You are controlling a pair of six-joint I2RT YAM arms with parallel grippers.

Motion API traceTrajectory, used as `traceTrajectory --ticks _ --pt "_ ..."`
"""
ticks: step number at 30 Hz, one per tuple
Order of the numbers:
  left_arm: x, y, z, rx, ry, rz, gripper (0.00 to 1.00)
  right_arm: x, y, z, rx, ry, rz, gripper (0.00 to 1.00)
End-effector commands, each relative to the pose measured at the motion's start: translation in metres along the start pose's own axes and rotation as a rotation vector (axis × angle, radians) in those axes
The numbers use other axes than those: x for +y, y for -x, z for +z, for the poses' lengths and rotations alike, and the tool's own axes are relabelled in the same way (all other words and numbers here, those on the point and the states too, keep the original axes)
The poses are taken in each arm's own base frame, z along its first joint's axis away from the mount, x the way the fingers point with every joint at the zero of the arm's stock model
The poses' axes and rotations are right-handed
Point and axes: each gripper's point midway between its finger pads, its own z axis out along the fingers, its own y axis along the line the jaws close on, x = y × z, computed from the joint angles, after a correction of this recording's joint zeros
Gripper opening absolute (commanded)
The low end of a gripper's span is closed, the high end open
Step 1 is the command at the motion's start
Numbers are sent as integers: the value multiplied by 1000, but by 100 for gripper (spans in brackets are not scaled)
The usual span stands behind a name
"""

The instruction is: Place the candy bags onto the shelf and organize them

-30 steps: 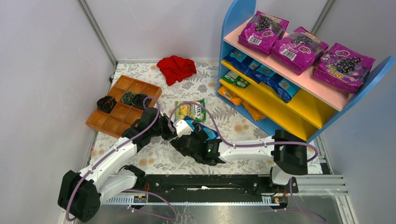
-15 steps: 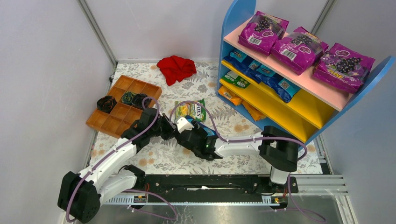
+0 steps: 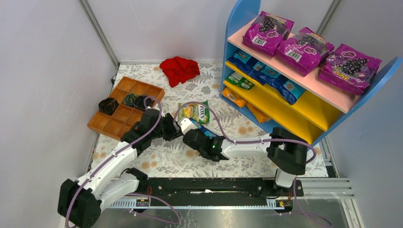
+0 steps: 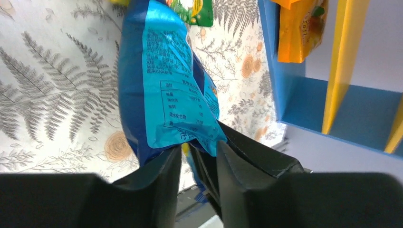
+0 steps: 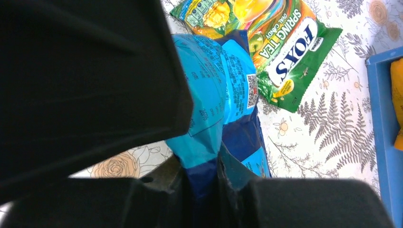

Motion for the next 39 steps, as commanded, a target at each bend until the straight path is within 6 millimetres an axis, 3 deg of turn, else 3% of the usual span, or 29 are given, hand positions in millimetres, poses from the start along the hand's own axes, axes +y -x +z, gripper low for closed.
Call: traceTrajectory --ticks 1,4,9,16,22,27,35,39 --pt "-47 38 -30 -167 -84 180 43 -24 21 -21 -55 -15 17 11" --pt "-53 65 -48 -291 -29 250 56 -36 26 -35 -67 -7 35 1" --pt "-75 109 -87 -517 10 334 68 -73 36 -70 -83 -36 61 0" --pt "-94 144 -121 -717 19 414 74 -137 68 -150 -221 -88 32 0" --pt "-93 151 -121 -764 35 443 75 -191 88 -232 -272 -113 -140 0" --pt "-87 149 -110 -755 39 461 76 -233 118 -294 -332 -152 -188 0" --pt "-73 151 -107 -777 82 478 77 -301 123 -350 -284 -400 -271 0" --pt "-72 151 -109 -783 87 481 77 -328 112 -372 -248 -514 -296 0"
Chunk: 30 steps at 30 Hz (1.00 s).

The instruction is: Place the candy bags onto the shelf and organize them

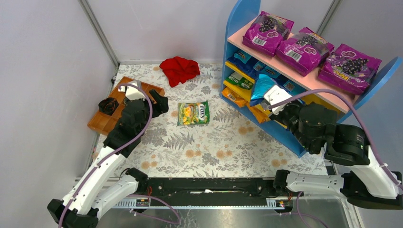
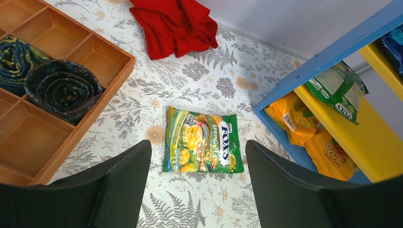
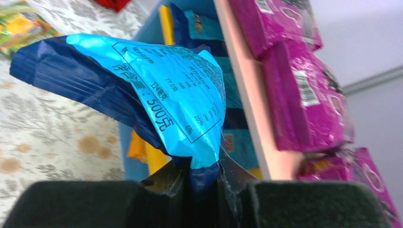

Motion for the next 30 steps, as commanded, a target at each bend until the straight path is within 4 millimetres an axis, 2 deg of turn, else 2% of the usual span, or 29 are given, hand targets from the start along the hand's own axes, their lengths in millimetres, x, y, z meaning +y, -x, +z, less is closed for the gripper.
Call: traceTrajectory --ticks 1,5,12,21,25,30 --pt "-3 18 -2 -77 -9 2 77 -63 -9 -28 31 -218 -50 0" --pt "-4 17 -1 -72 -10 1 77 -69 -23 -37 36 -251 -46 0" --pt "-6 12 2 -56 -18 -1 77 -61 -49 -32 121 -306 -133 0" --pt "-9 9 3 -44 -35 -10 77 -63 -61 -32 168 -384 -175 0" --pt "-9 8 3 -41 -39 -13 77 -67 -62 -34 186 -436 -181 0" --pt "-10 7 2 -38 -47 -17 77 -63 -62 -28 191 -450 -193 0"
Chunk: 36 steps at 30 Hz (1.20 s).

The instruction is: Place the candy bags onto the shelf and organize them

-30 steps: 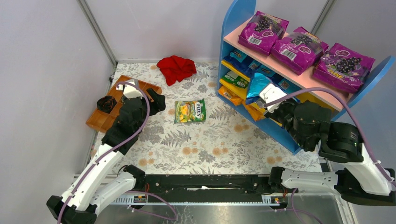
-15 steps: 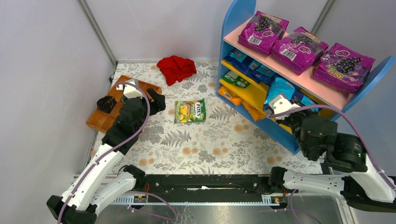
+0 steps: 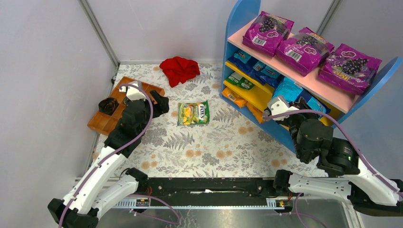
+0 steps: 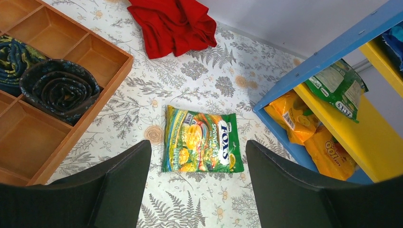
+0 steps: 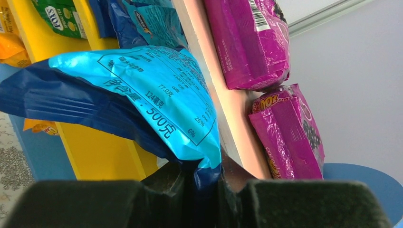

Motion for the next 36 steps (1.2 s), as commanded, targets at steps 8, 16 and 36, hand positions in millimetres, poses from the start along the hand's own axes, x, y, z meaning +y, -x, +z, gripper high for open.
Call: traceTrajectory --ticks 8,16,36 --pt "-13 7 2 -28 -55 -31 77 -19 15 5 26 -125 49 0" --pt "-13 6 1 -26 -57 -33 77 -4 22 12 25 -126 57 0" --pt "-12 11 -4 -47 -48 -17 77 -24 -34 64 231 -218 26 0"
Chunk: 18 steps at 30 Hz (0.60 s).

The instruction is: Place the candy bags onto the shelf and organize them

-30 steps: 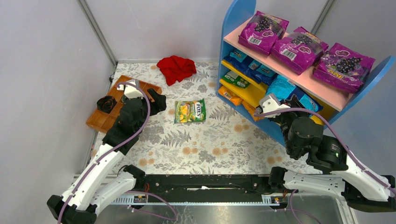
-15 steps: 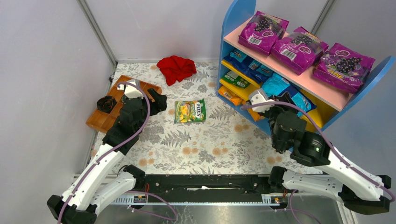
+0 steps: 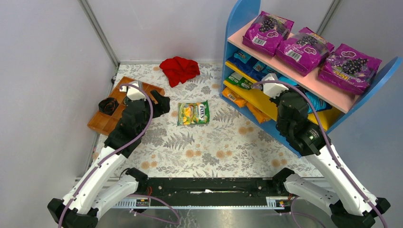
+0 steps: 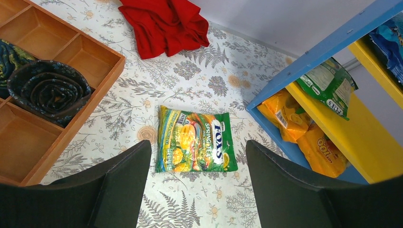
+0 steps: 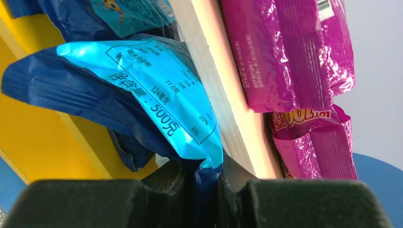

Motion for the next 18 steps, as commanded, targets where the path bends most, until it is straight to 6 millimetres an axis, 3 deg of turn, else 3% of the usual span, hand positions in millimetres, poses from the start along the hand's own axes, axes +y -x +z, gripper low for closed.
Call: traceTrajectory --ticks 1,10,18 --pt "-6 12 -4 -51 -20 -5 77 -35 0 -2 -58 -98 94 0" --pt "-11 13 -11 -62 -34 5 78 -39 1 5 -109 -150 45 0" --pt "-17 14 -19 -71 -59 11 78 -54 -4 27 -134 -223 56 0"
